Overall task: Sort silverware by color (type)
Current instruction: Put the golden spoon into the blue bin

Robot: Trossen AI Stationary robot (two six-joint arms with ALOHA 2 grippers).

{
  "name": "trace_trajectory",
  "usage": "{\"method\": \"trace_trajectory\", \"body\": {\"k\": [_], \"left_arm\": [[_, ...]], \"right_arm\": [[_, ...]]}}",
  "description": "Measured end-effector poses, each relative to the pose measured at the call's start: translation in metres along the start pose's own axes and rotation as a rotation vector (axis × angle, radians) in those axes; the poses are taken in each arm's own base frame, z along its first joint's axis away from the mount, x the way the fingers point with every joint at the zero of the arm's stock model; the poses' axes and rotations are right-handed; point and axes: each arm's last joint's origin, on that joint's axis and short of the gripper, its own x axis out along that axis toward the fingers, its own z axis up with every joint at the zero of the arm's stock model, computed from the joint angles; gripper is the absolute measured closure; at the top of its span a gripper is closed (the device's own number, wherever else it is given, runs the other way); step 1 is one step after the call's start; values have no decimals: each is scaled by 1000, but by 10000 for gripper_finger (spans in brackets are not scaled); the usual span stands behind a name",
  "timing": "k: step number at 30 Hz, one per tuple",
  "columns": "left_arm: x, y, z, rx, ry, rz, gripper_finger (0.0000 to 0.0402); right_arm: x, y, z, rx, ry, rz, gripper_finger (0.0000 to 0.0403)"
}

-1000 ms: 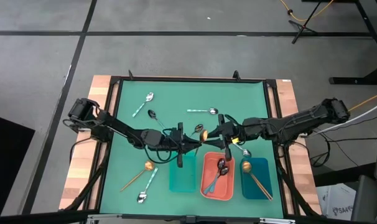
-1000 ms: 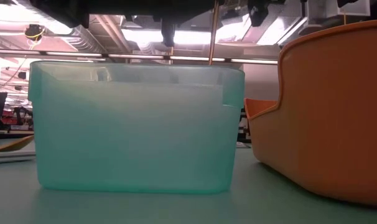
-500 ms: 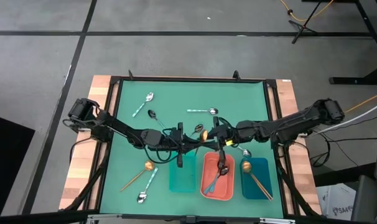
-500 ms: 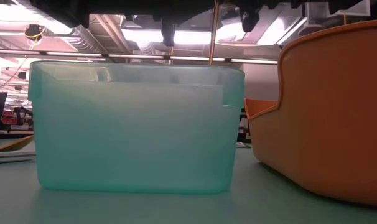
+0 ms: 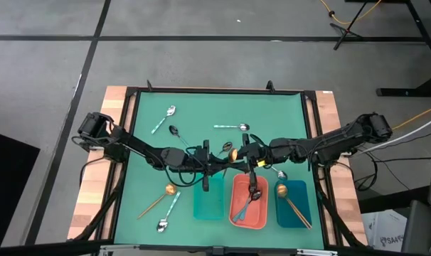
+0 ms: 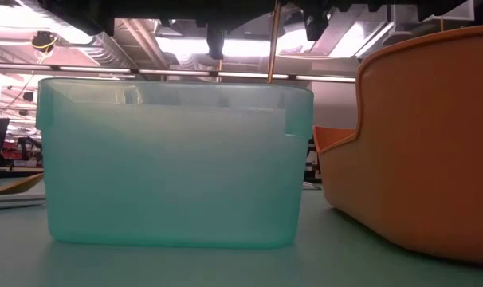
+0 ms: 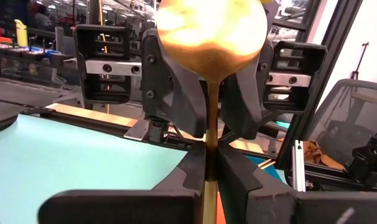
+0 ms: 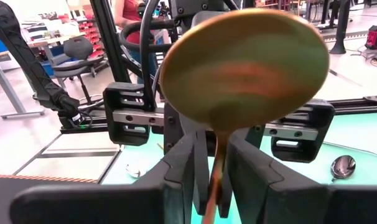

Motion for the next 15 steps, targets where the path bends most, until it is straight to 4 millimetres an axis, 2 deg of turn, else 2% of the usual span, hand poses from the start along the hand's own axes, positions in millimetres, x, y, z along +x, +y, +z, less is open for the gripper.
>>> {"method": "trace_trajectory", "body": {"k": [10,15], "left_arm": [[0,0,0,1,2,1,384],[0,0,0,1,2,4,384]], "right_arm": [[0,0,0,0,-5,0,322],[0,0,0,0,-5,-1,359]]}}
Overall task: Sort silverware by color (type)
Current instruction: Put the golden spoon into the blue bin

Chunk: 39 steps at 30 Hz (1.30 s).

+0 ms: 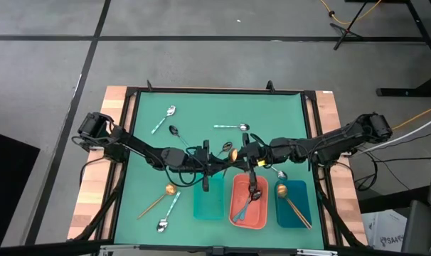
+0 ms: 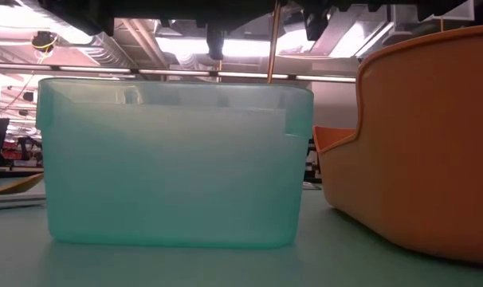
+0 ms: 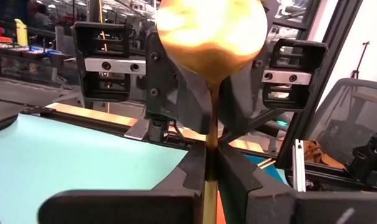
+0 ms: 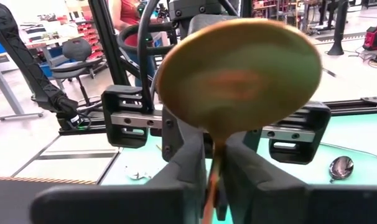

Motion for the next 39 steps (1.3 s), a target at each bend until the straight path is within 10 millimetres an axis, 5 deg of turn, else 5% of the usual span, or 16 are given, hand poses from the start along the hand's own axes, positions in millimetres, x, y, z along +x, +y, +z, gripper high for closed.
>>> {"method": "trace_trajectory", "body": {"k": [5,30,39], "left_arm": [[0,0,0,3,0,3,384],[0,0,0,-36,-1,5,313],[0,1,-1,-32,14,8,278]], "right_arm": [[0,0,0,2,0,1,397],[-1,0,1,18,22,-1,402],[-7,4,28,22,224,-36,402]]}}
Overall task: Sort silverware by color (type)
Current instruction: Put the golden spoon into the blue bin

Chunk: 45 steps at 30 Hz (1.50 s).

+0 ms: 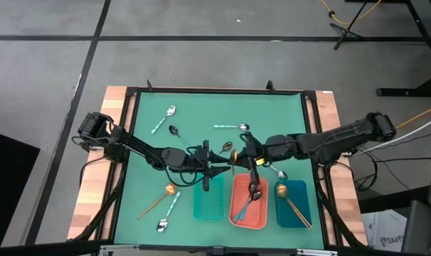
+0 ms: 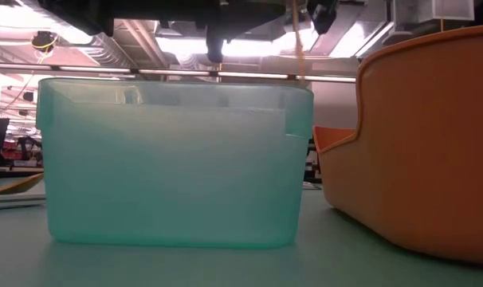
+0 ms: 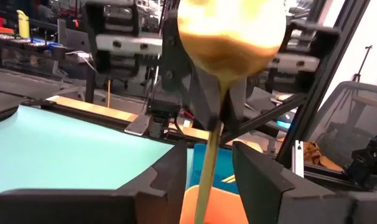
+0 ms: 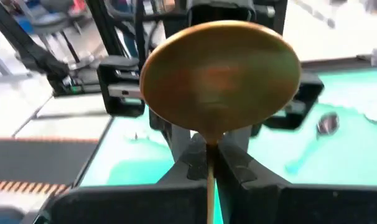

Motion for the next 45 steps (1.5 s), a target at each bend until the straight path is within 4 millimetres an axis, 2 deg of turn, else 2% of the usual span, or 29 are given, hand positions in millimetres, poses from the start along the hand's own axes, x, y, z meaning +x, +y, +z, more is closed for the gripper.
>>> {"method": "trace_trajectory", "body": {"k": [11,17,27,34,41,45], "left_arm": [[0,1,-5,17,50,11,274],[0,2,-9,33,88,20,274],[0,2,-9,35,93,21,274],[0,2,-9,36,93,21,274],[0,2,-9,36,92,21,274],[0,2,-9,36,92,22,274]], "right_arm": [[-32,5,33,209,350,-107,403],[-45,22,33,321,468,-124,403],[-68,64,4,630,737,-191,403],[-93,90,-19,749,918,-366,403],[-105,107,-49,834,968,-492,403],[-105,108,-72,876,1008,-543,403]]}}
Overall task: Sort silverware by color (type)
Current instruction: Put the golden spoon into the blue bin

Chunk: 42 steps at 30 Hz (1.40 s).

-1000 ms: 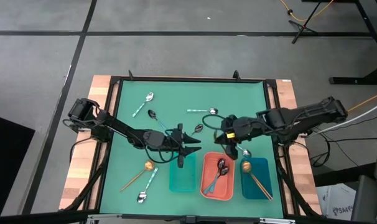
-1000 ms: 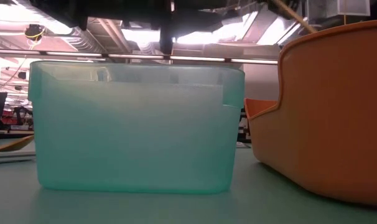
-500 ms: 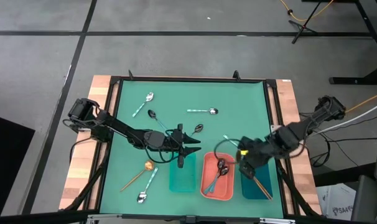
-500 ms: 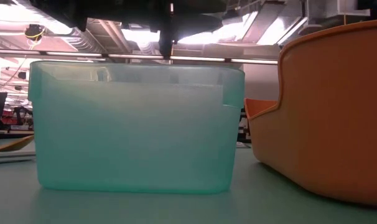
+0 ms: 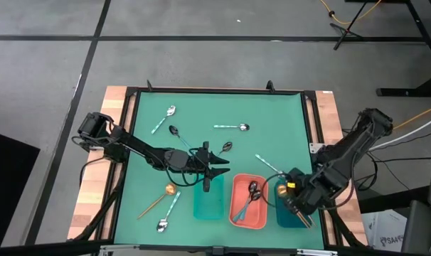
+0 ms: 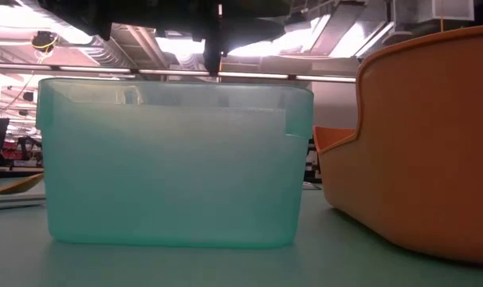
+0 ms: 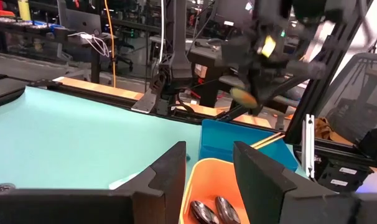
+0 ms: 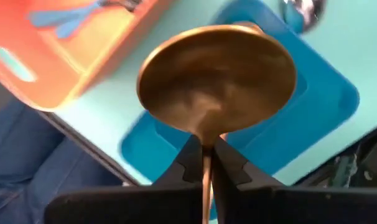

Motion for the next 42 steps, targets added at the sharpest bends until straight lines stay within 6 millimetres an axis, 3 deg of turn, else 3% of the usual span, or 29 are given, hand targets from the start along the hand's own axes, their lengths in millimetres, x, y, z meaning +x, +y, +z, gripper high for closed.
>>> {"method": "trace_trajectory", "body": {"k": [10,23,35,42], "left_arm": [[0,0,0,0,0,0,274],[0,0,0,0,0,0,274],[0,0,0,0,0,0,274],[0,0,0,0,0,0,274]], "right_arm": [[40,-12,8,46,187,-24,403],[55,-21,52,29,326,33,403],[82,-42,53,49,396,-7,403],[92,-44,52,38,420,46,403]]}}
